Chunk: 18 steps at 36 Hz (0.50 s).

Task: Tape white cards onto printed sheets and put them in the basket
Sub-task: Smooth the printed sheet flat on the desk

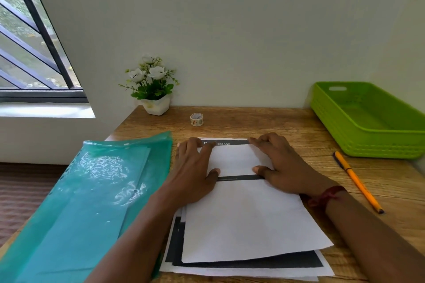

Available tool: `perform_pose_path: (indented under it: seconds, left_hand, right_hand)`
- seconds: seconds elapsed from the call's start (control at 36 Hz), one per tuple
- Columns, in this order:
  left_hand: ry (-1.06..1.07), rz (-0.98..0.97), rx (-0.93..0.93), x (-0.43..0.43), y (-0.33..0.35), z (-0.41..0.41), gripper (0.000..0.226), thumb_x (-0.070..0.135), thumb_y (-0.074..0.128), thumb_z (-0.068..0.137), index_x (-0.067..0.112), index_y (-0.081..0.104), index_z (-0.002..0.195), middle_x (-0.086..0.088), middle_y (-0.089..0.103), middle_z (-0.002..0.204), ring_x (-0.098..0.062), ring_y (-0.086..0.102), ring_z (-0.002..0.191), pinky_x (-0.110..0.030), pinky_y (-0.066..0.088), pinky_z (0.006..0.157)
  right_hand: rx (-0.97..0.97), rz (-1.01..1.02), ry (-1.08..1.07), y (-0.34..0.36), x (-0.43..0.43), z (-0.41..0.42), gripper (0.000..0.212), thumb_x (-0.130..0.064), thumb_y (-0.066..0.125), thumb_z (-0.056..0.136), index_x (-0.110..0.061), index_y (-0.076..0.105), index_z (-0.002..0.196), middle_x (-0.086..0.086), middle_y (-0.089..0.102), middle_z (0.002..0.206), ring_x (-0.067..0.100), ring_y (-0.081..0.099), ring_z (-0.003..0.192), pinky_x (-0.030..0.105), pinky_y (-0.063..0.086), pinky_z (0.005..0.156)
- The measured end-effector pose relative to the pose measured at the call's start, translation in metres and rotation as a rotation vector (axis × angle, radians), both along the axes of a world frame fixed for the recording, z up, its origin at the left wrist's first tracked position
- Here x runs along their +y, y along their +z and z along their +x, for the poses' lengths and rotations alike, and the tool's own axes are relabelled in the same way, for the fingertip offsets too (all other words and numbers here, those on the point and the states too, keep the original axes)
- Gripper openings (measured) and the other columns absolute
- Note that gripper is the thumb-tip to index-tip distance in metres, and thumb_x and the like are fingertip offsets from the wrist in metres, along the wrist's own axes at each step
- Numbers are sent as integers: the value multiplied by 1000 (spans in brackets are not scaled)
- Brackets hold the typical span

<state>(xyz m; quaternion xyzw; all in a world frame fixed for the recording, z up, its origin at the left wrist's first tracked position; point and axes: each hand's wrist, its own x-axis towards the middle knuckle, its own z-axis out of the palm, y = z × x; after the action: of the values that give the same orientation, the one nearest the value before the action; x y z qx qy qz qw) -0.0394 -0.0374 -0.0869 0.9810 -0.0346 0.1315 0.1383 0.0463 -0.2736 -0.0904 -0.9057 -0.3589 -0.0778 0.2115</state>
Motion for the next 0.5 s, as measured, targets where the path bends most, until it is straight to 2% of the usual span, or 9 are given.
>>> perform_pose_path:
  seconds: [0.17, 0.22, 0.31, 0.39, 0.44, 0.5]
  left_hand:
    - [-62, -76, -130, 4, 0, -3, 67, 44, 63, 90, 29, 29, 146, 0, 29, 135, -15, 30, 124, -30, 36, 103]
    - [-80, -106, -160, 5, -1, -4, 69, 42, 64, 89, 28, 29, 147, 1, 30, 135, -13, 31, 123, -30, 39, 102]
    - [-72, -129, -179, 7, -1, -4, 75, 46, 65, 87, 32, 25, 149, 2, 25, 146, -17, 27, 134, -31, 37, 104]
    - [-50, -147, -222, 9, 1, -4, 74, 48, 64, 88, 31, 26, 149, 1, 27, 149, -15, 26, 134, -28, 31, 101]
    - [-47, -161, -259, 9, 3, -5, 66, 40, 65, 90, 27, 34, 147, 1, 34, 145, -14, 31, 132, -25, 31, 98]
    - [-68, -195, -316, 9, 5, -5, 56, 27, 68, 90, 21, 45, 140, 0, 45, 136, -14, 42, 124, -23, 39, 93]
  right_hand:
    - [-115, 145, -12, 6, 0, -4, 55, -22, 74, 83, -26, 55, 134, -9, 46, 106, 13, 48, 99, 20, 36, 75]
    - [-142, 202, -5, 7, 1, -4, 51, -15, 78, 79, -24, 63, 126, -12, 47, 98, 10, 51, 89, 12, 35, 70]
    - [-140, 333, -36, 11, 2, -8, 45, -9, 80, 76, -21, 70, 118, -12, 53, 92, -1, 49, 82, 2, 35, 73]
    - [-156, 431, -63, 17, 3, -11, 37, -8, 80, 76, -20, 73, 110, -13, 58, 87, 0, 52, 81, 0, 35, 75]
    - [-143, 507, -78, 19, 4, -13, 33, -6, 81, 75, -19, 75, 105, -17, 58, 86, 2, 55, 82, 2, 38, 77]
    - [-127, 567, -83, 20, 4, -14, 30, -4, 80, 75, -19, 76, 101, -16, 61, 86, 7, 59, 83, 11, 44, 80]
